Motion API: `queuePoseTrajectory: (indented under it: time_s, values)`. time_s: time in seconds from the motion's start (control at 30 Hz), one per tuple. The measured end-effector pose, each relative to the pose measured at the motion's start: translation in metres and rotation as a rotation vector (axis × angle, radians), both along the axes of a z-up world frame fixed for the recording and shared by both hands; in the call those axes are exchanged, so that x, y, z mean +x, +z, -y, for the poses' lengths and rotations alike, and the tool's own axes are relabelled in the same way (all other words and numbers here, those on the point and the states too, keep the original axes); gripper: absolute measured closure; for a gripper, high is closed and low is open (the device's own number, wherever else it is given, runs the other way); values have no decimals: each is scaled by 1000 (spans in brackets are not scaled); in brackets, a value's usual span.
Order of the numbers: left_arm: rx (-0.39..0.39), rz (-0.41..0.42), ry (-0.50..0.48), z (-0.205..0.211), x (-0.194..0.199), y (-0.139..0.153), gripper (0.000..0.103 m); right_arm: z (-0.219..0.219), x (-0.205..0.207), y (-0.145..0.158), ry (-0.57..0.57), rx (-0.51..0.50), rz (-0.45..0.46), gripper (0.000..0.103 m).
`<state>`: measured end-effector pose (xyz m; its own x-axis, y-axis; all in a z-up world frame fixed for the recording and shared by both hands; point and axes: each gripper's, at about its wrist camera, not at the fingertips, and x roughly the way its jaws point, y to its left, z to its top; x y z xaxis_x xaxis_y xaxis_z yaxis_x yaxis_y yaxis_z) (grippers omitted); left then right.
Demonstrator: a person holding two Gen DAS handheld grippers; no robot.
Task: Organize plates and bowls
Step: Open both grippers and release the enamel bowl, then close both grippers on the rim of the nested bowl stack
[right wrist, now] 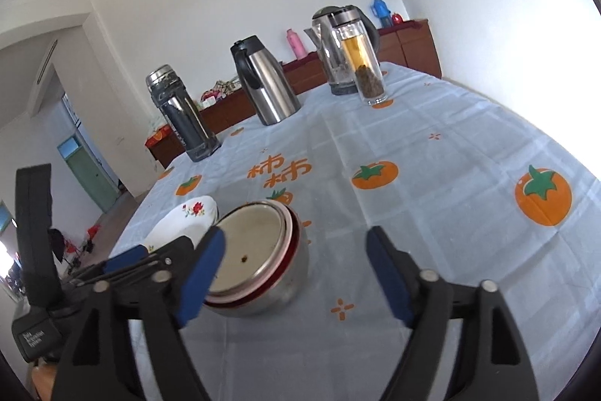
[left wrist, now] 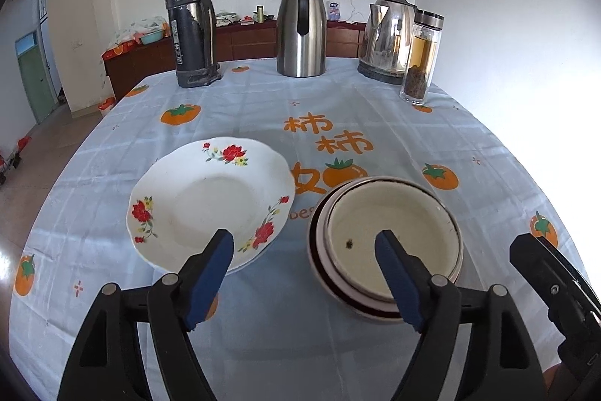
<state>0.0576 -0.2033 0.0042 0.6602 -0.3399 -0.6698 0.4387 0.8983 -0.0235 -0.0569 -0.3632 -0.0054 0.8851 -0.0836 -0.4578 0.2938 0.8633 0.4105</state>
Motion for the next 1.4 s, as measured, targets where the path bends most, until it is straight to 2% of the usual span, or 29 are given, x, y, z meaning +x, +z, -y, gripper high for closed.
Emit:
queuePoseTrajectory:
  time_s: [0.1,0.23,0.37,0.47,0.5,0.63,0.8,0.9,0.97,1.03,1.07,1.23,1.3,1.4]
  values:
    - [-31,-30,48,-14,3,-4,23,-1,-2,0,1,-18,-1,20]
    - [-36,-13,125,-24,3,-4,23,6,1,-1,-9,27,16,20]
    - [-67,-29,125,-19,5,-6,23,6,12,-8,5,24,-4,21]
    - [-97,-49,106,-9,8,-8,23,3,26,-17,29,27,-29,27]
    - [-104,-59,102,-6,10,-9,23,3,32,-21,34,34,-47,33]
    - [-133,-98,131,1,20,-17,23,12,45,-35,39,134,-65,46]
    - [-146,-140,152,8,26,-28,25,13,56,-45,52,188,-71,53]
    - [-161,-139,168,10,28,-28,25,19,61,-52,52,259,-73,53]
    - [-157,-145,175,13,29,-29,30,22,63,-57,51,301,-73,54]
    - [-167,-176,149,17,28,-30,54,24,64,-60,60,326,-80,56]
    - [-171,-186,138,18,26,-31,58,24,64,-61,67,341,-78,57]
    - [-182,-183,157,20,17,-36,60,26,63,-62,78,368,-74,59]
    - [-195,-226,157,21,25,-42,60,27,63,-63,75,374,-79,59]
    - [-266,-340,170,18,41,-57,60,28,66,-65,81,400,-83,56]
